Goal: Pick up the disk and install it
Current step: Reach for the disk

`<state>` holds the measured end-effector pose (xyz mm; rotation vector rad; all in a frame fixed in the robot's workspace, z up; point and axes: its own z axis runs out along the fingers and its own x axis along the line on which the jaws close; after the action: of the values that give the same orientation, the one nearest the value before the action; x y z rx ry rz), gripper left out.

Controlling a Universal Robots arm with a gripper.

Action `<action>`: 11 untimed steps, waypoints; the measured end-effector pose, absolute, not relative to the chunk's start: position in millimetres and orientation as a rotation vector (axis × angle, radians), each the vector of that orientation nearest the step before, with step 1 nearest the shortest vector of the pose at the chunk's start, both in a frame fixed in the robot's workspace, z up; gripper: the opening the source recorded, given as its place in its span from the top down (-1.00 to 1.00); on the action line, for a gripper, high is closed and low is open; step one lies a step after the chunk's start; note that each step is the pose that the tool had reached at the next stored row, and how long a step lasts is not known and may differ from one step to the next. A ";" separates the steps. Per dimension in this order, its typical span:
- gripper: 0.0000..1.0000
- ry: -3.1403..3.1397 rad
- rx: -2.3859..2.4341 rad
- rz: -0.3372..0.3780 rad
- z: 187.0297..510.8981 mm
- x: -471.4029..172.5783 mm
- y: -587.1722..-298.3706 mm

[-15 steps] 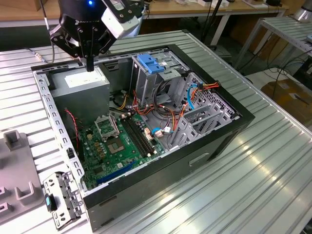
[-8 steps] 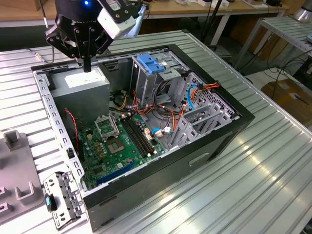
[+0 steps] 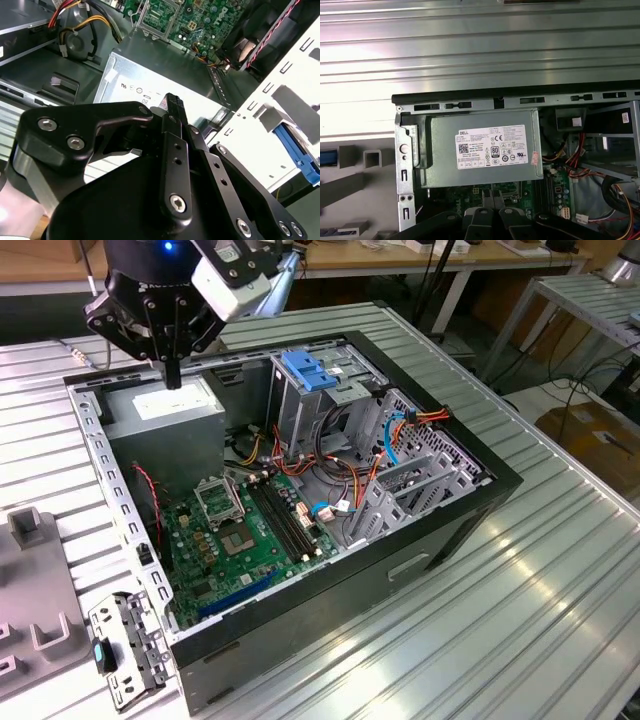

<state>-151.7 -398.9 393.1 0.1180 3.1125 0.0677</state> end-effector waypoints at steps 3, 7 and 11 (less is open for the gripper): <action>0.79 3.113 0.118 0.068 393.1 -153.6 -398.9; 0.79 3.112 0.118 0.068 393.1 -156.3 -398.9; 0.79 3.112 0.118 0.068 393.0 -158.6 -398.9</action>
<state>-158.6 -398.9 393.0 0.1180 3.1124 0.0677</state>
